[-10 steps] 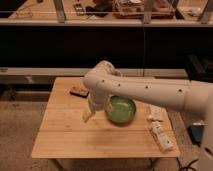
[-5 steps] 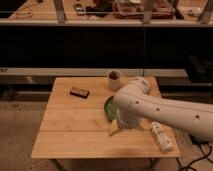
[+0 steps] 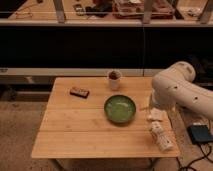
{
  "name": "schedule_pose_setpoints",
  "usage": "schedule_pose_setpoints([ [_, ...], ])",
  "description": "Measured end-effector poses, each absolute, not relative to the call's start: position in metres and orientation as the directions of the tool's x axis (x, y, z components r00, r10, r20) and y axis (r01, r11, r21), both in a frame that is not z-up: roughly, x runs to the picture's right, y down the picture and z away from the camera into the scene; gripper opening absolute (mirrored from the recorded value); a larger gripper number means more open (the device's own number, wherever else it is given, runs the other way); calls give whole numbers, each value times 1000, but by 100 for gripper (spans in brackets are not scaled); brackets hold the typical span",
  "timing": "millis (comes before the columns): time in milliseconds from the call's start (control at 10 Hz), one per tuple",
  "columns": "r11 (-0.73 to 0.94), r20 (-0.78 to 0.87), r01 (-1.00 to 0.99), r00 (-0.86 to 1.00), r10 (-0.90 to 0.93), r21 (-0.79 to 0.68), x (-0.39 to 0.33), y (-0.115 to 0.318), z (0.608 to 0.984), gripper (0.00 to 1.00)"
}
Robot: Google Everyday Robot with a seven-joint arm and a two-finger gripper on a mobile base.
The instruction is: Move the arm in a circular motion
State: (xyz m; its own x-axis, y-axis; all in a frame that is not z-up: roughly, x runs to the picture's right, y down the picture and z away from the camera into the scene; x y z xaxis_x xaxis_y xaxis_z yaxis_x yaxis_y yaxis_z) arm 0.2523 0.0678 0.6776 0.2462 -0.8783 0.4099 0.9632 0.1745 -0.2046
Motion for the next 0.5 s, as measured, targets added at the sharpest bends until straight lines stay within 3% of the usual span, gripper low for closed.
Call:
schedule_pose_setpoints([
  [300,157,357,973,210,-910,-172,215,-14,783,80],
  [500,39,398,996,69,-915,-83,113,-58,851,80],
])
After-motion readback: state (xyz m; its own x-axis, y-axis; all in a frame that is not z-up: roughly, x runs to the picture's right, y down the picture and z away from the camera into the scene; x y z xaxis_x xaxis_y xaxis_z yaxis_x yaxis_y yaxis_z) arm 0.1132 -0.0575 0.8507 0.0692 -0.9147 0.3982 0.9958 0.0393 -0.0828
